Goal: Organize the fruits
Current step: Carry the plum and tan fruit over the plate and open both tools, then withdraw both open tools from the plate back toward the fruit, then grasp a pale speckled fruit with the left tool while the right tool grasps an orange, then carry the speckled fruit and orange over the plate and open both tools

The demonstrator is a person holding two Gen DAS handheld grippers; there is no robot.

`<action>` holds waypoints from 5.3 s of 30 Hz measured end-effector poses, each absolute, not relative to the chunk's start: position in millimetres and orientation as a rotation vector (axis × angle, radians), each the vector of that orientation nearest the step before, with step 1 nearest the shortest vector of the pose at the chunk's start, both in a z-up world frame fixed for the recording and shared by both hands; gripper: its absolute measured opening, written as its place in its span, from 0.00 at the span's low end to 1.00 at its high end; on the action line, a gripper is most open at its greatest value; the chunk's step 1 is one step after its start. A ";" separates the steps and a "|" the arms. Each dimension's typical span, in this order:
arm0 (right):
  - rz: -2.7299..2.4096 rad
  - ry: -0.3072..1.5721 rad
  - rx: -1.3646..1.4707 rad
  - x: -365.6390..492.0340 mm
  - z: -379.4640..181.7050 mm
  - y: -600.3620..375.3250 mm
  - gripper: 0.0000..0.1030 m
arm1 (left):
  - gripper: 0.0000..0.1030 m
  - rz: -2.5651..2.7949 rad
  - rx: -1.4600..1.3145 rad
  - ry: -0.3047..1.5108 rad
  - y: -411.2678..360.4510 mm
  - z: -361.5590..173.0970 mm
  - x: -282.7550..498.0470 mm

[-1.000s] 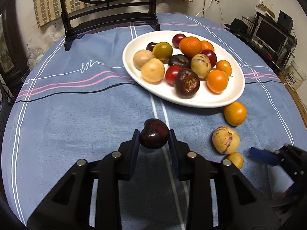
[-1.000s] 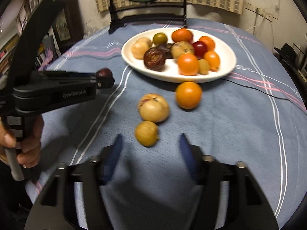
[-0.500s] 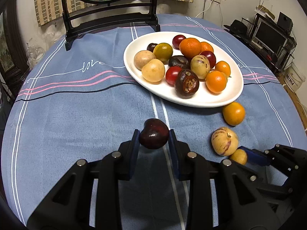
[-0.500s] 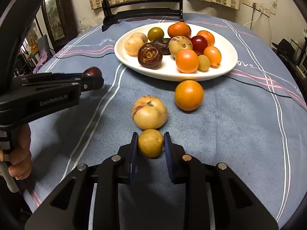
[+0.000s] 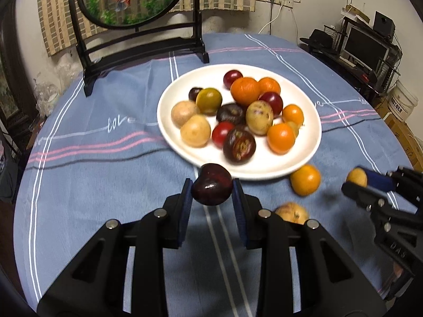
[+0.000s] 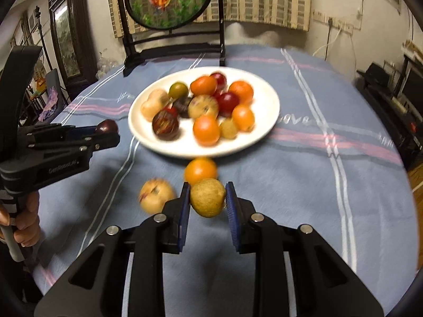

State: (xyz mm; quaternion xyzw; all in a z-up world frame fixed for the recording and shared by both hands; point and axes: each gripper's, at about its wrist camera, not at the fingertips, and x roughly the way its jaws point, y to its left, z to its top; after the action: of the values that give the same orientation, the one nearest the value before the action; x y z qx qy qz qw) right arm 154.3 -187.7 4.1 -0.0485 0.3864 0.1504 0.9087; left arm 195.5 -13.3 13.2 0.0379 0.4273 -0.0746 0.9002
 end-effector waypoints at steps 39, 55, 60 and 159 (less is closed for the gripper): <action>0.375 0.795 0.213 236.4 11.2 -221.3 0.63 | 0.62 -0.034 -0.033 0.903 -10.8 10.0 273.9; 0.292 0.811 0.148 174.3 -11.5 -241.5 0.63 | 0.69 -0.045 -0.010 0.882 -21.0 6.2 190.1; 0.287 0.825 0.150 157.8 -17.5 -241.7 0.63 | 0.69 -0.059 0.006 0.889 -29.1 3.8 173.1; 0.319 0.757 0.053 172.4 17.7 -224.8 0.36 | 0.40 -0.161 0.040 0.820 -43.8 37.6 227.3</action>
State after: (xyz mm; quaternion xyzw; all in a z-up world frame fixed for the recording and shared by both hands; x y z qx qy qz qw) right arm 172.4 -224.8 17.7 0.0259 0.3678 0.1552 0.9165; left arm 227.3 -43.8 37.6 0.0194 0.3979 -0.0781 0.9139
